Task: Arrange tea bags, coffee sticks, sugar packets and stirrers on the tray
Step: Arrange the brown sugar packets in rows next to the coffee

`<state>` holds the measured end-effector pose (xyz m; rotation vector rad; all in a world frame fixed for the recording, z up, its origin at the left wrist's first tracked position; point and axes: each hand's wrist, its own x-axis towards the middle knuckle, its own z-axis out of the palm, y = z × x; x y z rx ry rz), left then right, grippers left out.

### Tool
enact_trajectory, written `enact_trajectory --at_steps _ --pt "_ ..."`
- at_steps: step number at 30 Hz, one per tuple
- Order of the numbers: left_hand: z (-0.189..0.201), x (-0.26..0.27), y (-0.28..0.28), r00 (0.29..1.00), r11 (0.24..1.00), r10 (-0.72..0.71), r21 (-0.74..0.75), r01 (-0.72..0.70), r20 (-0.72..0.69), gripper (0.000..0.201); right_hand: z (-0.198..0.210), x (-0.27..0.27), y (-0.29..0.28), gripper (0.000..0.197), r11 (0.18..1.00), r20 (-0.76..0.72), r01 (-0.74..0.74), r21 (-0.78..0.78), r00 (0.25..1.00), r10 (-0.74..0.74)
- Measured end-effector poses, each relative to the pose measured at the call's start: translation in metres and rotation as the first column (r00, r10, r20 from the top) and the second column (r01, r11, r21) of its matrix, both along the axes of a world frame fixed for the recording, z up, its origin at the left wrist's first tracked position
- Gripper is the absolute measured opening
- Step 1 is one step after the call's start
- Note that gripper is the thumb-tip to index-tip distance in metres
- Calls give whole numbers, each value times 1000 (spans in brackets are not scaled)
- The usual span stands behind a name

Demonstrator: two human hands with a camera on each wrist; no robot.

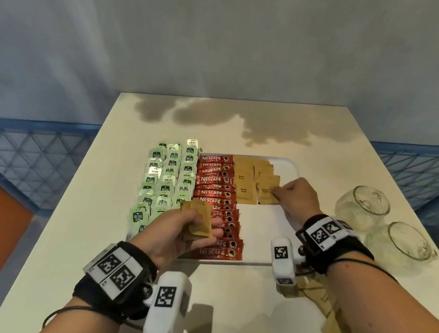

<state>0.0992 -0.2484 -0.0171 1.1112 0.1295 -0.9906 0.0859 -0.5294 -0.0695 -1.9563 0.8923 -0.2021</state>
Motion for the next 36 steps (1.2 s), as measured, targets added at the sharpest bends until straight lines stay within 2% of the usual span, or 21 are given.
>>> enact_trajectory --at_steps 3,7,11,12,14,16,17,20,22,24,27,29,30,31,33,36 --pt "-2 3 4 1000 999 -3 -38 2 -30 44 -2 5 -1 41 998 -8 47 45 999 -47" --pt "-3 2 7 998 998 -19 -69 15 -54 41 -13 13 -8 33 996 6 1 84 1000 -2" --pt "-2 -3 8 998 997 19 -72 -23 -59 36 -3 9 1 44 998 28 26 55 999 -28" --pt "-2 -5 8 998 997 48 -60 -51 -48 37 4 5 8 43 998 43 31 45 999 -33" --pt "-4 -9 8 995 994 102 -27 -102 -1 38 21 -5 27 30 989 141 27 148 989 -48" --pt "-5 -13 6 989 990 137 11 -138 52 36 39 -20 50 14 970 211 -91 226 977 43" --pt "-4 -15 5 986 988 148 26 -150 72 35 49 -28 62 11 965 204 -184 187 968 145" --pt "-3 -22 2 974 980 184 48 -192 135 34 66 -47 89 22 879 121 -452 153 891 437" --pt "-3 -27 1 962 977 184 67 -200 200 35 68 -54 100 24 815 81 -546 193 837 542" --pt "-2 -33 3 947 979 98 141 -147 306 35 69 -57 107 24 776 54 -603 184 795 605" --pt "2 -40 10 888 943 -65 320 -95 455 25 70 -60 106 25 727 57 -647 231 755 654" --pt "-1 -40 19 766 850 -190 494 -185 615 13 72 -64 106 20 705 38 -665 248 734 678" --pt "0 -40 23 692 797 -238 544 -263 682 11 74 -66 107 14 700 0 -688 190 713 701" --pt "0 -41 27 634 767 -258 553 -325 729 14 75 -67 107 12 691 -59 -718 83 688 723" --pt "3 -45 31 588 791 -219 494 -360 779 19 79 -69 111 20 622 -176 -776 -103 629 757" --pt "6 -51 27 530 816 -257 475 -328 808 17 85 -73 116 17 537 -219 -830 -148 557 801"
